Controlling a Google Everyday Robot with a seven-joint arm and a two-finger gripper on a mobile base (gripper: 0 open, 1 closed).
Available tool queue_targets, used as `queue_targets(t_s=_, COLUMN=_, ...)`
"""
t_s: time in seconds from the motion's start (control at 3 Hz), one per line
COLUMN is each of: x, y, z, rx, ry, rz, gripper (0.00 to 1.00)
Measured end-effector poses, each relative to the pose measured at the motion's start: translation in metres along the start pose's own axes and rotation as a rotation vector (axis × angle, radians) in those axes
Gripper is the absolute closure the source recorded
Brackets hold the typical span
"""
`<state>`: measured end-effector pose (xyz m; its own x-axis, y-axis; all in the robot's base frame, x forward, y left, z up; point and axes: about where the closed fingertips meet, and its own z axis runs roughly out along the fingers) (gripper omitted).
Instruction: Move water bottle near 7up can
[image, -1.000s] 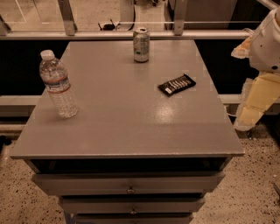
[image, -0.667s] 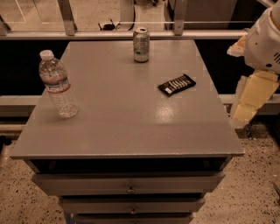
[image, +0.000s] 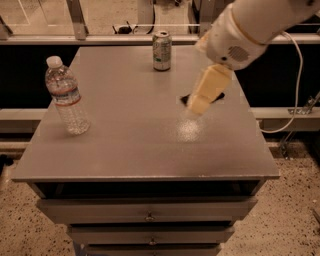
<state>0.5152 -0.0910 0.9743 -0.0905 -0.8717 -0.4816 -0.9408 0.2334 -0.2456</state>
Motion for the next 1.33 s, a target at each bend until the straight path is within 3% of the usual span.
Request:
queue_targets(t_s=0.33, x=-0.055, y=-0.018, z=0.044, rx=-0.040, ry=-0.176, rz=0.036, gripper=0.00)
queue_targets(t_s=1.0, x=-0.064, y=-0.022, z=0.051, rx=-0.043, ry=-0.212, rz=0.047, gripper=0.00)
queue_targets(t_s=1.33, x=-0.074, y=-0.018, z=0.066, rx=-0.052, ry=-0.259, rz=0.044, gripper=0.00)
